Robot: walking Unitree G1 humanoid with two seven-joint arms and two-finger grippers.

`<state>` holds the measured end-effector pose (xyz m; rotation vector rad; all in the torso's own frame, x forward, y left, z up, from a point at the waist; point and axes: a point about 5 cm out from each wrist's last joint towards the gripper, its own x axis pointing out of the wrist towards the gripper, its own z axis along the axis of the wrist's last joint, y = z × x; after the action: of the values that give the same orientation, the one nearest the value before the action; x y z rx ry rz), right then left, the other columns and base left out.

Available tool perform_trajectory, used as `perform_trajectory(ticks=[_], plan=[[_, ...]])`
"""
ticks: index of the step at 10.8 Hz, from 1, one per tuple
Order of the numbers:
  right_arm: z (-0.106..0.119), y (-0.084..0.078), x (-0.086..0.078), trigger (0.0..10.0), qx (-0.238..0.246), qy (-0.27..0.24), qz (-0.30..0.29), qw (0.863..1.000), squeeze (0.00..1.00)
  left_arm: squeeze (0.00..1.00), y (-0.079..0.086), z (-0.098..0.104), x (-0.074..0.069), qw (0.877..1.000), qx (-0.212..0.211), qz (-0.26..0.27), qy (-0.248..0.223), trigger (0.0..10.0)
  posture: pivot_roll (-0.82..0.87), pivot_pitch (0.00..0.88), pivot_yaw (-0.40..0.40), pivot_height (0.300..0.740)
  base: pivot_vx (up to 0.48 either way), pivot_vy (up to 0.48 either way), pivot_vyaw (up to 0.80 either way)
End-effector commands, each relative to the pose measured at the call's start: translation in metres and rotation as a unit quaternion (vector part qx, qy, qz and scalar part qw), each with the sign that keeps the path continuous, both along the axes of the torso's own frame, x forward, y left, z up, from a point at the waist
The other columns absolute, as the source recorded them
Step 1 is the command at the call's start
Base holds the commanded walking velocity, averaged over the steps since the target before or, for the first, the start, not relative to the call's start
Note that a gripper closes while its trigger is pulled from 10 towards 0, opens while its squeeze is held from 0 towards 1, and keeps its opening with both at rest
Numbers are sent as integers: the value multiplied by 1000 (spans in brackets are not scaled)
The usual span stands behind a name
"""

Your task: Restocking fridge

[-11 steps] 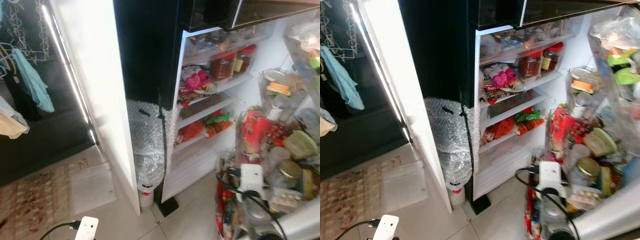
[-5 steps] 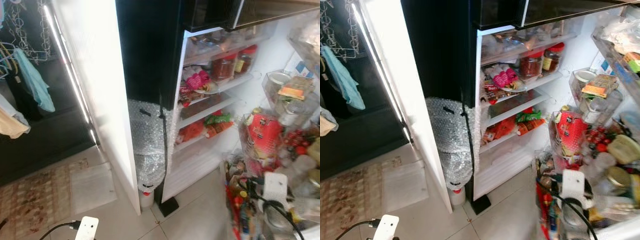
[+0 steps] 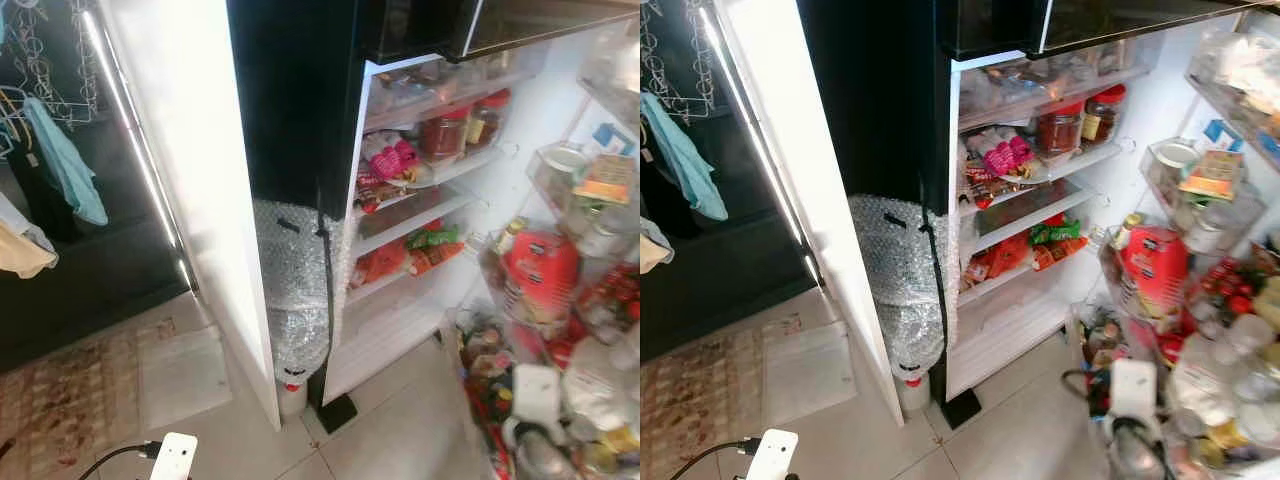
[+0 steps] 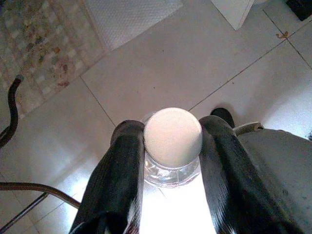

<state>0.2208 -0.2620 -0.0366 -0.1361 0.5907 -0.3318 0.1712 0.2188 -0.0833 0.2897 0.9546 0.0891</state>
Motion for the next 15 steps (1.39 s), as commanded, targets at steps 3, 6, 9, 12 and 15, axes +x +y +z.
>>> perform_trajectory(ticks=[3, 6, 9, 12, 15], plan=[[-39, 39, -39, 10000, 78, 127, 76, 986, 0, 0, 0, -1, -2, 1000, 3, -10, 10, 10000, -100, 0, -22, 740, 0, 0, 0], [-60, 53, -78, 10000, 116, 209, 77, 968, 0, 0, 0, -1, -1, 1000, 3, -14, 9, 10000, -90, 0, -16, 740, 0, 0, 0], [-61, 60, -77, 10000, 139, 210, 71, 965, 0, 0, 5, 2, 2, 1000, -10, 15, -1, 10000, -89, 0, 15, 740, 0, 0, 0], [-62, 62, -78, 10000, 142, 205, 68, 966, 0, 0, 3, 4, 7, 1000, -22, 12, -11, 10000, -97, 0, 17, 740, 0, 0, 0], [-61, 59, -77, 10000, 125, 201, 70, 969, 0, 0, -2, 4, 10, 999, -25, 11, -18, 10000, -111, 0, 4, 740, 0, -190, 0]])
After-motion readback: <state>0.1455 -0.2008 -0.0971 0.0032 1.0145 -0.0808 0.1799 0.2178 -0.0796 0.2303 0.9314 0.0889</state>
